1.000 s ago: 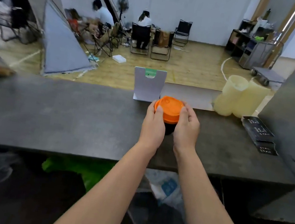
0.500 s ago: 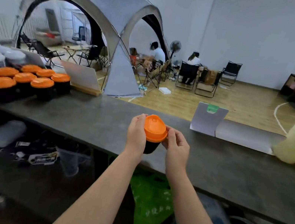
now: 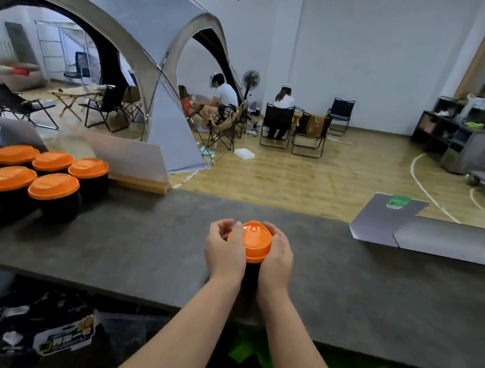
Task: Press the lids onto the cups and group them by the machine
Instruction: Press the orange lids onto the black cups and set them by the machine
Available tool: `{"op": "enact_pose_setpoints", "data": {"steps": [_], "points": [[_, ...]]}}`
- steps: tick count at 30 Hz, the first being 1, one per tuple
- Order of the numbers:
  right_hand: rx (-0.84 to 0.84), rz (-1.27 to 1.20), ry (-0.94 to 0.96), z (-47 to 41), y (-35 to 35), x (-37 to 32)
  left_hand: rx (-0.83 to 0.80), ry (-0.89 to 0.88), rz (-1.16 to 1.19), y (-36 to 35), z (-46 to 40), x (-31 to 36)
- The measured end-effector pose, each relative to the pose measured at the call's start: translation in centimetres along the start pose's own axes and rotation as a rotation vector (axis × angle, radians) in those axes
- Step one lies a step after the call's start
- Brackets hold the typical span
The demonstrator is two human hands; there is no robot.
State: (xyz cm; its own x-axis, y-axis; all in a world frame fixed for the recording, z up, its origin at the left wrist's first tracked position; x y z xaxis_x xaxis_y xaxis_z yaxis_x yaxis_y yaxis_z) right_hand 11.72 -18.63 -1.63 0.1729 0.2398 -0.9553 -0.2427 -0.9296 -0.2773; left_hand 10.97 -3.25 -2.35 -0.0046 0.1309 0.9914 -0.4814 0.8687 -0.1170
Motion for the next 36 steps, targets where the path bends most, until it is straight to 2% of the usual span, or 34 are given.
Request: {"op": "enact_pose_setpoints", "data": {"steps": [2,4,8,15,23,36], "points": [[0.087,-0.009,0.002,0.1,-0.6,1.2,-0.014,-0.013,-0.011,0.6,-1.2,-0.6],[0.135,-0.009,0.026,0.7,-0.7,1.4,-0.110,-0.018,0.034,0.0,-1.4,-1.2],[0.099,0.045,0.079,1.1,-0.7,1.2,-0.251,-0.167,0.020,-0.8,-0.4,-0.9],[0.068,0.062,0.144,0.6,-0.8,1.5,-0.304,-0.277,-0.089,-0.6,-0.4,-0.2],[0.099,0.036,0.221,0.3,-0.7,1.4,-0.221,-0.391,-0.169,-0.1,0.0,-0.2],[0.090,0.019,0.255,-0.1,-0.5,1.9,-0.241,-0.416,-0.087,-0.4,-0.3,-0.2]]}}
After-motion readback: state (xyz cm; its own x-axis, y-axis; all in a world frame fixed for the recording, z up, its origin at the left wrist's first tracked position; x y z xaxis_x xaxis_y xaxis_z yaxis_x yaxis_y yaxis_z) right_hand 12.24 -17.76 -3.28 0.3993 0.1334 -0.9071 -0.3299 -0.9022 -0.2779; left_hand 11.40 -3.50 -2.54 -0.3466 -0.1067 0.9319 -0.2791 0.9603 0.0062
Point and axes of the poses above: each hand's wrist, its own z-axis away from the middle knuckle, its own y-axis out of the back of the hand, x = y × z, the point moved 10 cm from there along -z, towards the middle knuckle, and after that the axes turned 5 degrees about -x, right-handed, at the moved point
